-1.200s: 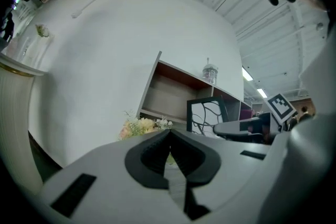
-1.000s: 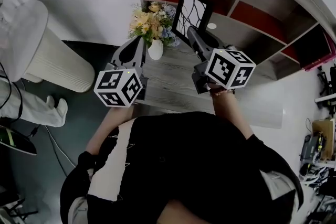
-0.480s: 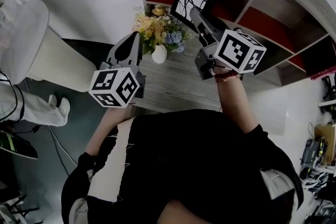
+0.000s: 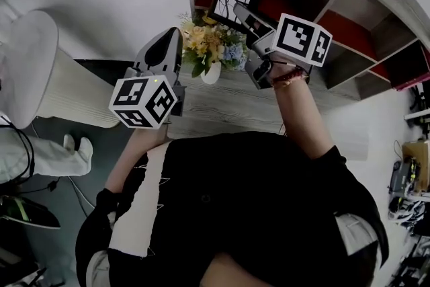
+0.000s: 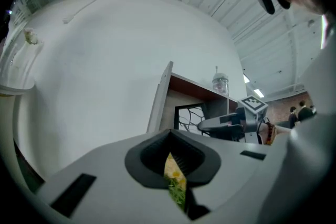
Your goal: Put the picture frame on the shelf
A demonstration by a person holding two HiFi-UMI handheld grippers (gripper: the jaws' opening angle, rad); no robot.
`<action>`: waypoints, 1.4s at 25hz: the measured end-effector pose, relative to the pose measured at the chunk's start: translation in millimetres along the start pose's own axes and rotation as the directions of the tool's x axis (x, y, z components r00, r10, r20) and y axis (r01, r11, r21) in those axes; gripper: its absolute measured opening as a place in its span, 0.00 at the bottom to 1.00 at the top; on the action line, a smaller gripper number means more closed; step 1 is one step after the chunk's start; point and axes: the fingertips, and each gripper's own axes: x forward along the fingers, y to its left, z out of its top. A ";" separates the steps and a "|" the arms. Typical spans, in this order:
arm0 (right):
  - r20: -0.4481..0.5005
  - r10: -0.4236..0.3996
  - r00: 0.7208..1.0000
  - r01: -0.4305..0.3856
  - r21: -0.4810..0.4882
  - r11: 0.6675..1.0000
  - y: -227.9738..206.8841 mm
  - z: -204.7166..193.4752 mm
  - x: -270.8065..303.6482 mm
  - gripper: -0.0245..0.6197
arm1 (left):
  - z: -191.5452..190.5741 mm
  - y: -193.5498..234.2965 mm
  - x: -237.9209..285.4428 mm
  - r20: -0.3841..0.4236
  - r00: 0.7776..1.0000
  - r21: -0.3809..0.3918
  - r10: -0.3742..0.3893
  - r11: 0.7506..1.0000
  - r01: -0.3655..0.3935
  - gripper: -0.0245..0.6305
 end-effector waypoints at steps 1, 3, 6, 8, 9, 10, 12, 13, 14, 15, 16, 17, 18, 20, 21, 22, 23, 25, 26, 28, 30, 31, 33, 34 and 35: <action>-0.002 -0.006 1.000 0.006 0.010 1.000 1.6 -0.9 4.2 0.10 | 3.6 4.4 -1.1 0.002 1.000 -0.006 -0.007 1.000 0.007 0.06; -0.012 -0.015 1.000 0.015 0.023 1.000 3.5 -2.2 10.9 0.10 | 9.0 10.0 -3.1 0.006 1.000 -0.018 -0.016 1.000 0.016 0.06; -0.036 -0.029 0.999 0.030 0.029 0.999 0.7 -5.3 23.5 0.10 | 10.7 19.3 -3.3 0.013 1.000 -0.029 -0.020 0.999 0.020 0.06; -0.044 -0.035 0.998 0.036 0.028 0.999 -0.5 -6.5 28.8 0.10 | 8.2 25.4 -2.7 0.013 1.000 -0.042 -0.022 0.999 0.022 0.06; -0.045 -0.040 0.998 0.041 0.025 0.999 -1.2 -6.2 29.9 0.10 | 6.6 27.4 -2.0 0.013 1.000 -0.051 -0.025 0.998 0.025 0.06; -0.044 -0.046 0.998 0.047 0.022 0.999 -1.9 -5.5 30.3 0.10 | 5.0 28.6 -1.3 0.014 0.999 -0.060 -0.029 0.998 0.030 0.06; -0.044 -0.055 0.998 0.056 0.025 0.998 -3.1 -4.7 31.1 0.10 | 2.5 29.2 -0.3 0.015 0.999 -0.071 -0.039 0.997 0.040 0.06; -0.044 -0.058 0.997 0.059 0.030 0.998 -3.6 -4.6 31.7 0.10 | 1.6 29.2 0.0 0.015 0.999 -0.073 -0.044 0.996 0.045 0.06; -0.045 -0.061 0.997 0.062 0.033 0.997 -4.6 -4.5 32.3 0.10 | 0.8 28.9 0.6 0.015 0.999 -0.075 -0.049 0.996 0.050 0.06; -0.045 -0.066 0.997 0.068 0.034 0.997 -6.1 -4.1 32.8 0.10 | 0.0 28.3 1.5 0.014 0.998 -0.076 -0.054 0.996 0.055 0.06; -0.046 -0.075 0.996 0.077 0.033 0.996 -8.4 -3.3 33.1 0.10 | -0.7 27.2 2.6 0.012 0.998 -0.077 -0.059 0.995 0.060 0.06; -0.045 -0.086 0.995 0.087 0.036 0.996 -11.4 -2.3 33.5 0.10 | -1.2 25.9 3.5 0.009 0.998 -0.077 -0.064 0.995 0.064 0.06; -0.044 -0.095 0.995 0.097 0.046 0.994 -14.6 -1.4 34.1 0.10 | -1.5 24.8 4.2 0.006 0.998 -0.076 -0.067 0.995 0.067 0.06; -0.047 -0.106 0.993 0.109 0.087 0.990 -19.4 -0.5 35.9 0.10 | -1.6 24.0 4.6 0.003 0.998 -0.074 -0.067 0.995 0.068 0.06; -0.051 -0.110 0.993 0.115 0.110 0.987 -21.0 -0.4 36.7 0.10 | -1.6 24.1 4.6 0.003 0.998 -0.075 -0.066 0.995 0.066 0.06; -0.056 -0.116 0.992 0.122 0.128 0.984 -22.3 -0.2 37.6 0.10 | -1.6 24.3 4.4 0.002 0.998 -0.076 -0.064 0.995 0.064 0.06; -0.062 -0.123 0.991 0.130 0.144 0.981 -23.5 0.3 38.5 0.10 | -1.6 24.4 4.2 0.001 0.998 -0.077 -0.062 0.995 0.062 0.06; -0.072 -0.139 0.988 0.149 0.164 0.975 -25.9 2.5 40.5 0.10 | -1.5 25.0 3.3 -0.001 0.998 -0.078 -0.058 0.995 0.057 0.06; -0.076 -0.146 0.986 0.157 0.169 0.973 -27.1 3.8 41.6 0.10 | -1.3 25.6 2.8 -0.001 0.998 -0.079 -0.056 0.995 0.055 0.06; -0.083 -0.158 0.984 0.170 0.178 0.969 -29.7 5.7 43.6 0.11 | -0.7 27.0 1.5 0.002 0.999 -0.080 -0.052 0.995 0.052 0.06; -0.085 -0.167 0.982 0.181 0.191 0.965 -32.1 6.1 44.6 0.11 | -0.2 28.0 -0.1 0.005 0.999 -0.083 -0.050 0.995 0.050 0.06; -0.085 -0.172 0.981 0.186 0.196 0.963 -33.1 5.8 44.7 0.11 | 0.1 28.2 -0.9 0.006 0.999 -0.085 -0.049 0.995 0.049 0.06; -0.083 -0.185 0.979 0.199 0.201 0.959 -35.2 5.3 44.6 0.13 | 1.1 28.1 -2.2 0.008 0.999 -0.085 -0.050 0.995 0.051 0.06; -0.080 -0.192 0.978 0.205 0.205 0.957 -36.5 5.4 44.7 0.13 | 1.7 27.9 -2.5 0.009 0.999 -0.086 -0.052 0.995 0.053 0.06; -0.077 -0.199 0.977 0.211 0.209 0.955 -38.0 5.6 44.9 0.14 | 2.2 27.7 -2.7 0.010 0.998 -0.087 -0.054 0.995 0.055 0.06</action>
